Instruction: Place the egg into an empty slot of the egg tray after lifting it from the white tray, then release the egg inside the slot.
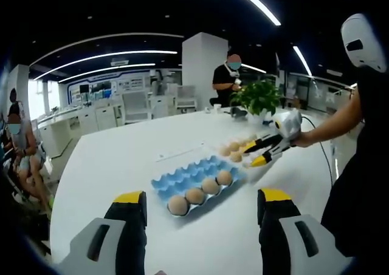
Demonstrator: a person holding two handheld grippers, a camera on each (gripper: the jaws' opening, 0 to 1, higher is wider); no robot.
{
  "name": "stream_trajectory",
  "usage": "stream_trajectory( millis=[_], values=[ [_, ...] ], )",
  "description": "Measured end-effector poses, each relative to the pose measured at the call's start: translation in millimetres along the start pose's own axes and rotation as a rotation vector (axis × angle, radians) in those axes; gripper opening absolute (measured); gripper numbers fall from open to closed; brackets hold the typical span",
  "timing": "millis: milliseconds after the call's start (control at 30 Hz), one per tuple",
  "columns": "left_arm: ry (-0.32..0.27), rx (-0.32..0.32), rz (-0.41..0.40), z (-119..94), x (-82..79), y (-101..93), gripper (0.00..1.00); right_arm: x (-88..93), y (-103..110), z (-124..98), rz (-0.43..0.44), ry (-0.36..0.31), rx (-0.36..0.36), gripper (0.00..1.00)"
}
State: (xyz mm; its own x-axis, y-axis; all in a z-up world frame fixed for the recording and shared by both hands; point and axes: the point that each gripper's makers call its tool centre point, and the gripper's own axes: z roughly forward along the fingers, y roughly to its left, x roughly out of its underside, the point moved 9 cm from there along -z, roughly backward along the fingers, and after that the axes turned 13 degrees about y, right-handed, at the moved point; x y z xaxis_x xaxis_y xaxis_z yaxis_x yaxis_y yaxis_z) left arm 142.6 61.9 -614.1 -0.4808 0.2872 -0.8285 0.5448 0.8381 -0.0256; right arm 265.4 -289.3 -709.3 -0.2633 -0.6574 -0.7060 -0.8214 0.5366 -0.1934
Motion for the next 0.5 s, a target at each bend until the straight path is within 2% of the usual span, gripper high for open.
stream_trajectory(
  millis=[500],
  values=[
    [0.005, 0.01, 0.01, 2.9, -2.4, -4.5, 0.75, 37.4, -21.7, -29.7, 0.044, 0.059, 0.073, 0.36]
  ],
)
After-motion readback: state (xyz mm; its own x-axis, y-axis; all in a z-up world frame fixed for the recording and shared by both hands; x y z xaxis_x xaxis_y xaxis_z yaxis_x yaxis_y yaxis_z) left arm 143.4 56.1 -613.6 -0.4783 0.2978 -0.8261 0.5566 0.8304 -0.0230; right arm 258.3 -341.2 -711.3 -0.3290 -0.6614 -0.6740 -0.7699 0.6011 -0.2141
